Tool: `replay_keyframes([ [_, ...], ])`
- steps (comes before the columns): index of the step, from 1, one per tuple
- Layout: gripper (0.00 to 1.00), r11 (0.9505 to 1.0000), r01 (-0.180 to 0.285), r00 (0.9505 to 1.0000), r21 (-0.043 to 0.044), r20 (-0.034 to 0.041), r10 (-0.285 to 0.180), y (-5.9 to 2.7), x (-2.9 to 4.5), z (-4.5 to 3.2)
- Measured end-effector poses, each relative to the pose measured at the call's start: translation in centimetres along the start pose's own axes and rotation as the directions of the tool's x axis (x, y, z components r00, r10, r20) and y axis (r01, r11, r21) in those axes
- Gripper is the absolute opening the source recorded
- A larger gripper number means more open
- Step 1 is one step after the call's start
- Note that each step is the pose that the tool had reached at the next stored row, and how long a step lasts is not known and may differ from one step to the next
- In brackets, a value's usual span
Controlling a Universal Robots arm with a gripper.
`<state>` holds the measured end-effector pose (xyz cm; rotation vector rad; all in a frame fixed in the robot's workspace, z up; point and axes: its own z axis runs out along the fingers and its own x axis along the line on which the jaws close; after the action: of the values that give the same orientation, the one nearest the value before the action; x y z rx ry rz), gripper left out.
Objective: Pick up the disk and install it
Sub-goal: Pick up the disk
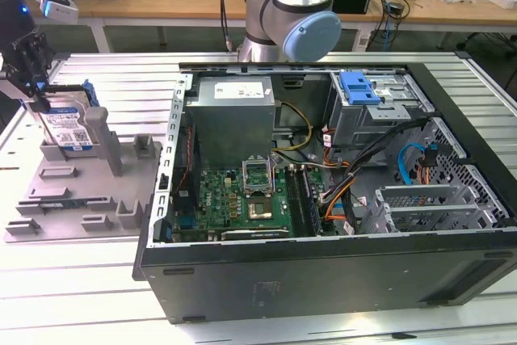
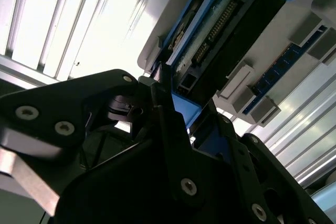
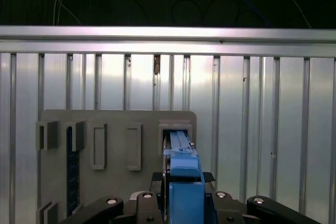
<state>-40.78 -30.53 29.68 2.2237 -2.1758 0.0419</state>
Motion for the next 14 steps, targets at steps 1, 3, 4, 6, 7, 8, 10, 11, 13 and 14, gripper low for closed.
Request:
replay_keyframes([
  [1, 0.37, 1.0000, 0.000, 1.0000, 0.0000, 0.0000, 0.000, 0.00, 0.00, 0.00],
  [3, 0.37, 1.0000, 0.000, 1.0000, 0.0000, 0.0000, 0.000, 0.00, 0.00, 0.00],
  [4, 0.37, 1.0000, 0.000, 1.0000, 0.0000, 0.0000, 0.000, 0.00, 0.00, 0.00],
  [6, 0.37, 1.0000, 0.000, 1.0000, 0.0000, 0.0000, 0.000, 0.00, 0.00, 0.01],
  [7, 0.37, 1.0000, 0.000, 1.0000, 0.0000, 0.0000, 0.000, 0.00, 0.00, 0.01],
  [8, 0.37, 1.0000, 0.000, 1.0000, 0.0000, 0.0000, 0.000, 0.00, 0.00, 0.01],
  [10, 0.37, 1.0000, 0.000, 1.0000, 0.0005, 0.0002, 0.000, 0.00, 0.00, -0.06],
  [11, 0.37, 1.0000, 0.000, 1.0000, 0.0003, 0.0001, 0.000, 0.00, 0.01, -0.23],
  [13, 0.37, 1.0000, 0.000, 1.0000, 0.0001, 0.0001, 0.000, 0.00, 0.03, -0.80],
  [14, 0.37, 1.0000, 0.000, 1.0000, 0.0000, 0.0000, 0.000, 0.00, 0.04, -1.01],
])
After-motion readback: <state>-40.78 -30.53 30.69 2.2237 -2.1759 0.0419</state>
